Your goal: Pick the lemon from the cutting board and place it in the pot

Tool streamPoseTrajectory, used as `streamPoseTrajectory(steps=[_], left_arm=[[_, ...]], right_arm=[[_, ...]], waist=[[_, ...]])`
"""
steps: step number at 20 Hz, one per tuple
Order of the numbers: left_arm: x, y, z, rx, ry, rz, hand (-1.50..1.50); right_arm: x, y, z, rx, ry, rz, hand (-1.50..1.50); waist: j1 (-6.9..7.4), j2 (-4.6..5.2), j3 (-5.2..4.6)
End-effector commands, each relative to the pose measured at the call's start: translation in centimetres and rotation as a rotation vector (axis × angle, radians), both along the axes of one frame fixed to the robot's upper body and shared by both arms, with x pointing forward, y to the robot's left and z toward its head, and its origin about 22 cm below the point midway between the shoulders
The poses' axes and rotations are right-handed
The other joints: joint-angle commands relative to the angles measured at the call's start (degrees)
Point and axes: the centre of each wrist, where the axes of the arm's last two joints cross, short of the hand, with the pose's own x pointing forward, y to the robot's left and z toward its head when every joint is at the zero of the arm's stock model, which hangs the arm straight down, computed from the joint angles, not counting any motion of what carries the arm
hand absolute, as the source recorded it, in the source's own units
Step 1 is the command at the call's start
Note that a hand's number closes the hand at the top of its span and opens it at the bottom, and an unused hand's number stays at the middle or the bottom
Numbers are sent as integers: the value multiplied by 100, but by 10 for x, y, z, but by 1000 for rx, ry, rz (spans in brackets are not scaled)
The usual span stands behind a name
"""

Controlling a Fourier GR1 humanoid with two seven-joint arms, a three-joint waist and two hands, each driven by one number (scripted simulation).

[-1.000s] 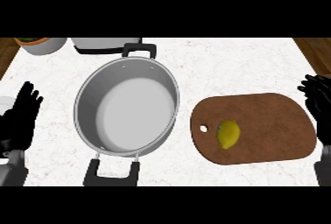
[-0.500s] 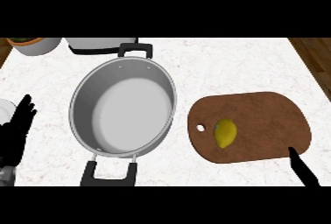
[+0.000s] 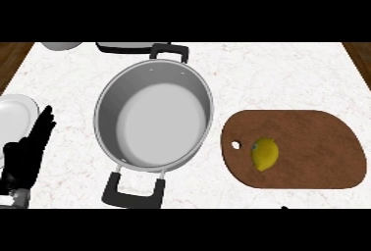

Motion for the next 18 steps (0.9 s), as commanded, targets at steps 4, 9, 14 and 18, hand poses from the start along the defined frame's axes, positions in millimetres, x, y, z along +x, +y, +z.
streamPoseTrajectory(steps=[4, 9, 14, 18], left_arm=[[8, -7, 8, -2, -31, -64, 0], [10, -4, 15, 21, -17, -63, 0], [3, -7, 5, 3, -3, -59, 0], [7, -15, 7, 20, -10, -54, 0]], right_arm=[[-17, -7, 21, 108, 189, 102, -150], [-15, -12, 39, 246, 400, 230, -150], [18, -16, 82, 312, 516, 308, -150], [64, -16, 117, 315, 558, 328, -150]], waist=[[343, 133, -16], [442, 116, -5], [395, 63, 3], [293, 18, 21]])
